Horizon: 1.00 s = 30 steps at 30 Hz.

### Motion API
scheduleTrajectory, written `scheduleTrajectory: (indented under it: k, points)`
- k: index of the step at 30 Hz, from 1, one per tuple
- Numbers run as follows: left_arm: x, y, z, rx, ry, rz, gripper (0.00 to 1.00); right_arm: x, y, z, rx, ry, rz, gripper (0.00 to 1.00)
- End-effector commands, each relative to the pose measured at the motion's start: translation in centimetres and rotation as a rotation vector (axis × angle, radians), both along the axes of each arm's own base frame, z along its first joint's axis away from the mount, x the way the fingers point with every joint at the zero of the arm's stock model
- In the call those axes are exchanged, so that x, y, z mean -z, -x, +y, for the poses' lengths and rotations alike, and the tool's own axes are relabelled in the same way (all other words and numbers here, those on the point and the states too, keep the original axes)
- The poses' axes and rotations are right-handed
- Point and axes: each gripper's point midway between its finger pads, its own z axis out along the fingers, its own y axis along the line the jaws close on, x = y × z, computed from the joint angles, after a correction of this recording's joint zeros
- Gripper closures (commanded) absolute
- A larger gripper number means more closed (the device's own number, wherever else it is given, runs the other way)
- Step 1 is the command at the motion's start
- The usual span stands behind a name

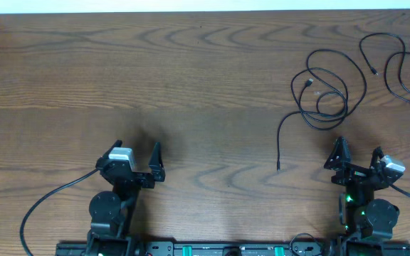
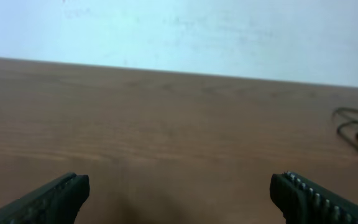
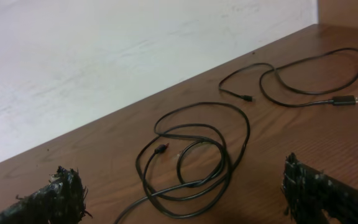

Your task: Untangle cables

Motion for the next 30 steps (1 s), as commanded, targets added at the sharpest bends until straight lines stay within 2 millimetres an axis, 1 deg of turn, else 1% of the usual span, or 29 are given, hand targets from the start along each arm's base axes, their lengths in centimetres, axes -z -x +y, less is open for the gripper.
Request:
scheduleTrajectory:
  k: [1,3,7,10,19,24,30]
  points:
    - [0.6,0.0,-0.1,0.015,-0.050,-0.051,0.00,0.0,0.0,0.0,0.002,0.013,0.000,0.01]
    - [1.1,0.1,-0.1,0.015,-0.051,-0.046,0.00,0.0,0.0,0.0,0.002,0.013,0.000,0.01]
    - [1.3,0.2,0.0,0.015,-0.051,-0.041,0.00,0.0,0.0,0.0,0.002,0.013,0.000,0.01]
    - [2.0,0.5,0.0,0.016,-0.053,-0.014,0.00,0.0,0.0,0.0,0.002,0.013,0.000,0.01]
    - [2.0,0.5,-0.1,0.023,-0.079,-0.016,0.00,0.0,0.0,0.0,0.002,0.013,0.000,0.01]
    - [2.1,0.5,-0.1,0.033,-0.147,-0.026,0.00,0.0,0.0,0.0,0.002,0.013,0.000,0.01]
    - [2.0,0.5,-0.1,0.032,-0.144,-0.029,0.00,0.0,0.0,0.0,0.002,0.013,0.000,0.01]
